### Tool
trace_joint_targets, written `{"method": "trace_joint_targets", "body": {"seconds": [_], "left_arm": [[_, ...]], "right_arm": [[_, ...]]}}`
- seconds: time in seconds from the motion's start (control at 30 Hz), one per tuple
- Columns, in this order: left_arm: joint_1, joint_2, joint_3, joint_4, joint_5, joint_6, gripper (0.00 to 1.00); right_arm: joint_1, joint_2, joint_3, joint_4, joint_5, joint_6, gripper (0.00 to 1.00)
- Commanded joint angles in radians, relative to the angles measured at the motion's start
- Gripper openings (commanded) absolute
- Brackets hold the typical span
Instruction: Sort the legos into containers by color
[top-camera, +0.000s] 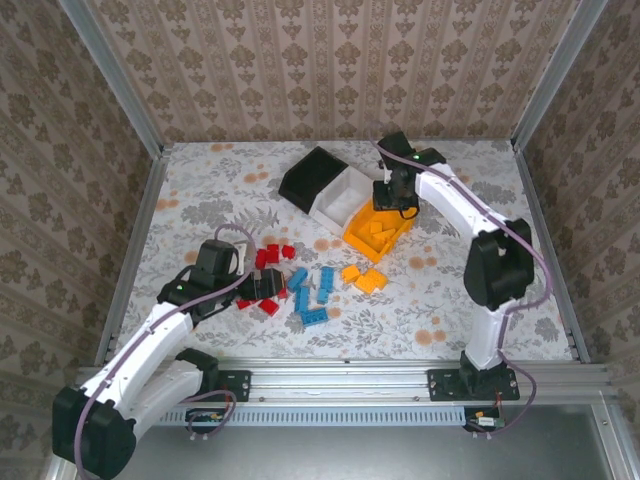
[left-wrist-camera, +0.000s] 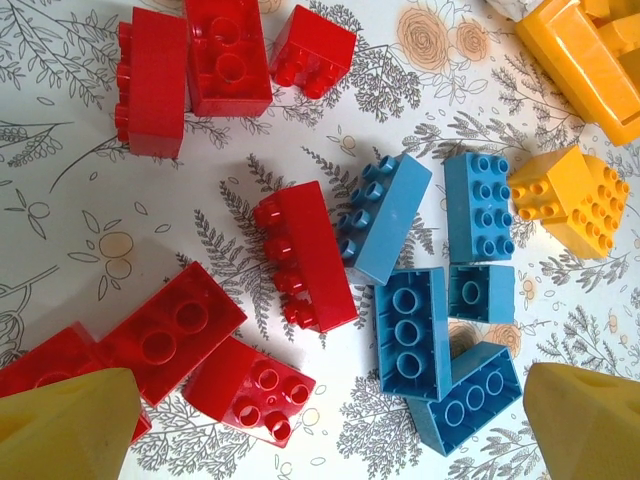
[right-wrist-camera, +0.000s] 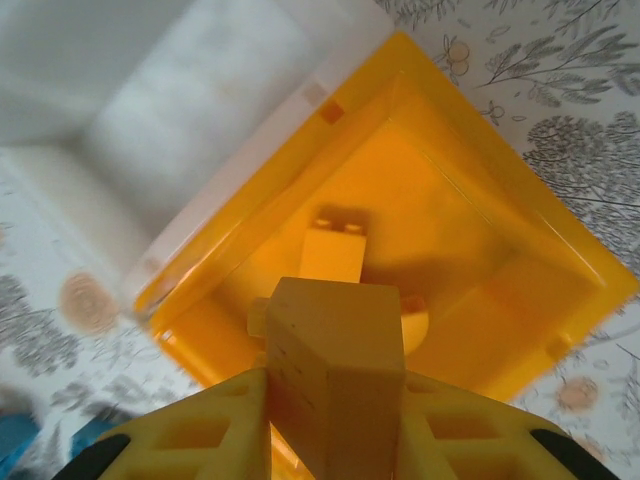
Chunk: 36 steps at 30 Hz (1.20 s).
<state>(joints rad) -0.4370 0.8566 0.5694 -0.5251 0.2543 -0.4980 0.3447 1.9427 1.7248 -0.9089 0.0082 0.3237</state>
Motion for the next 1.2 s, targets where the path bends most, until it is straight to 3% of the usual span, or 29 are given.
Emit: {"method": "trace_joint_targets", "body": {"seconds": [0.0, 0.13, 0.27, 0.37, 0.5, 0.93, 1.17], "left_arm": [[0.006, -0.015, -0.014, -0.024, -0.007, -0.005, 1.0], [0.005, -0.014, -0.017, -0.025, -0.01, -0.006, 1.0], [0.005, -0.005, -0.017, -0.024, -0.015, -0.009, 1.0], [0.006, 0.012, -0.009, -0.034, -0.022, -0.01, 1.0], [-0.007, 0.071, 0.028, -0.063, -0.044, -0.001, 0.99], [-0.099, 0.478, 0.278, -0.115, -0.148, 0.011, 0.67], [-0.112, 0.602, 0.342, -0.132, -0.174, 0.028, 0.59]], "right_arm": [[-0.008, 0.069, 0.062, -0.017, -0.023, -0.006, 0.31], [-0.009, 0.115, 0.07, -0.001, -0.036, 0.006, 0.35], [-0.009, 0.109, 0.071, -0.008, -0.036, 0.008, 0.48], [-0.009, 0.05, 0.065, -0.013, -0.036, 0.012, 0.54], [-0.005, -0.071, 0.053, -0.038, -0.048, 0.018, 0.55], [0.165, -0.538, -0.435, 0.032, -0.077, 0.117, 0.56], [0.232, -0.695, -0.606, 0.056, -0.067, 0.194, 0.55]]}}
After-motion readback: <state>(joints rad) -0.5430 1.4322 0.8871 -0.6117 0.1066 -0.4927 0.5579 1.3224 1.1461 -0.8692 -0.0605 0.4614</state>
